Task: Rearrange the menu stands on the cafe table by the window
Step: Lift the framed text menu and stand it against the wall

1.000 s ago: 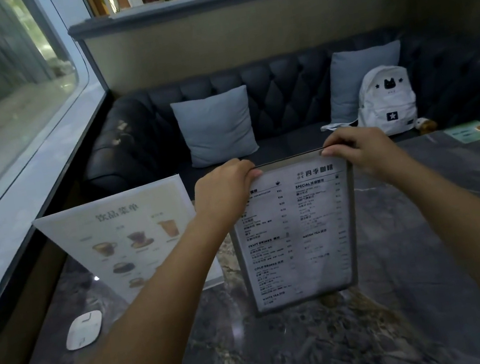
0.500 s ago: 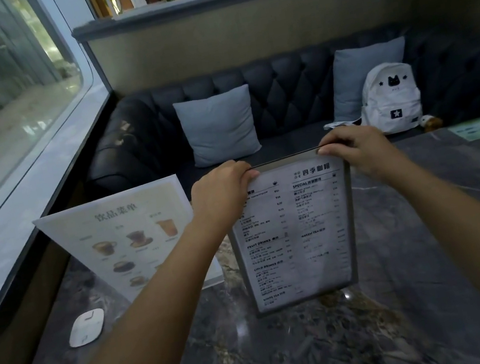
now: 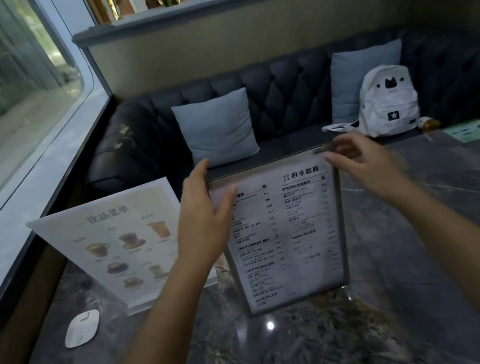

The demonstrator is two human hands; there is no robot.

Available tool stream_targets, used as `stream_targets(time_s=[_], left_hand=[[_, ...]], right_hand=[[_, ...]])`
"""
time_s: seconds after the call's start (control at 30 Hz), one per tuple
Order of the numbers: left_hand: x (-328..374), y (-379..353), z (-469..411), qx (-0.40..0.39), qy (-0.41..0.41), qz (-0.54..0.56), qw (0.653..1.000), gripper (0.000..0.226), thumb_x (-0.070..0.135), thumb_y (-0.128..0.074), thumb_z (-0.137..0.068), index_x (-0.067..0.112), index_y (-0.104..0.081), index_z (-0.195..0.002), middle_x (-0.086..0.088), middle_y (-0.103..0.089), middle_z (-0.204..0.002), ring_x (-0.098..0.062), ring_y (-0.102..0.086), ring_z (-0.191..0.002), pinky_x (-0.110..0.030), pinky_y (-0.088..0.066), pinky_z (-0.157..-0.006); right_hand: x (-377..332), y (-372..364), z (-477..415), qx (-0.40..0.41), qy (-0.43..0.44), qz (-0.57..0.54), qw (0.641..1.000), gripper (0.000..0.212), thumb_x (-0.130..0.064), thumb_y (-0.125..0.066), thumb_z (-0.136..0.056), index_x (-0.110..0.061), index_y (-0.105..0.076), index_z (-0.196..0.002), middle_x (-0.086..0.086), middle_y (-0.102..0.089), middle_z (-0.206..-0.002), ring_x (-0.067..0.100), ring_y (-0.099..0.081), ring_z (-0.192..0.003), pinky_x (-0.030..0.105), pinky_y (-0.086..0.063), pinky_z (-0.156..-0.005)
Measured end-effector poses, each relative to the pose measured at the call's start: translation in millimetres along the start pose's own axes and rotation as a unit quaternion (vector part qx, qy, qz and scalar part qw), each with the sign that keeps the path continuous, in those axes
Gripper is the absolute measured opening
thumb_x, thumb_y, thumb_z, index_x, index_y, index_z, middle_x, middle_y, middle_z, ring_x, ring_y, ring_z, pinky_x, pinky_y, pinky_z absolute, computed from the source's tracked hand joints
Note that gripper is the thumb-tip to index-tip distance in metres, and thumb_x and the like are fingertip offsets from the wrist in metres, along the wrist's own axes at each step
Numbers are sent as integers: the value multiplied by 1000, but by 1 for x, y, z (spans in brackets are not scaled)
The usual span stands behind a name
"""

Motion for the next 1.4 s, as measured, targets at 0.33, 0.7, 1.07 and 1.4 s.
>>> stream_targets(time_s=[0.33,0.7,1.07,1.4], left_hand=[[-27,-34,72,-3,184,191,964,62,54,-50,-78,32,-25,-131,10,-51,-118,-3,-54,-107,-23,-50,-81],[-79,-61,117,51,268,234,933,25,20,-50,-93,40,-64,-89,6,-67,-96,-9,-64,-89,-28,-51,-76],[-96,-70,129,-8,360,259,896,13,28,-52,-90,25,-65,-87,3,-71,-87,-19,-67,-87,-36,-57,-74],[-88,-67,124,-71,389,231,889,13,18,-48,-93,5,-51,-90,-15,-63,-98,-27,-64,-95,-53,-57,-76]], right_hand=[[72,-24,47,-45,-54,7,997,36,-38,-55,-84,-17,-53,-112,-7,-58,-91,4,-54,-83,19,-41,-64],[103,-46,76,-103,-80,-85,988,22,-20,-55,-88,-41,-59,-85,-20,-62,-87,-6,-60,-80,12,-48,-63],[117,-51,80,-99,-165,-173,966,11,-21,-59,-84,-21,-63,-74,1,-67,-75,12,-62,-53,21,-50,-42],[125,-56,80,-108,-182,-214,954,11,-20,-60,-83,-14,-62,-75,7,-67,-77,12,-64,-61,25,-51,-46]])
Point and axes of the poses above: each hand's wrist, its own z-axis away from the middle knuckle, its own y-axis out of the back of the hand, x = y × z, the point moved 1 cm from there along -z, towards the middle knuckle
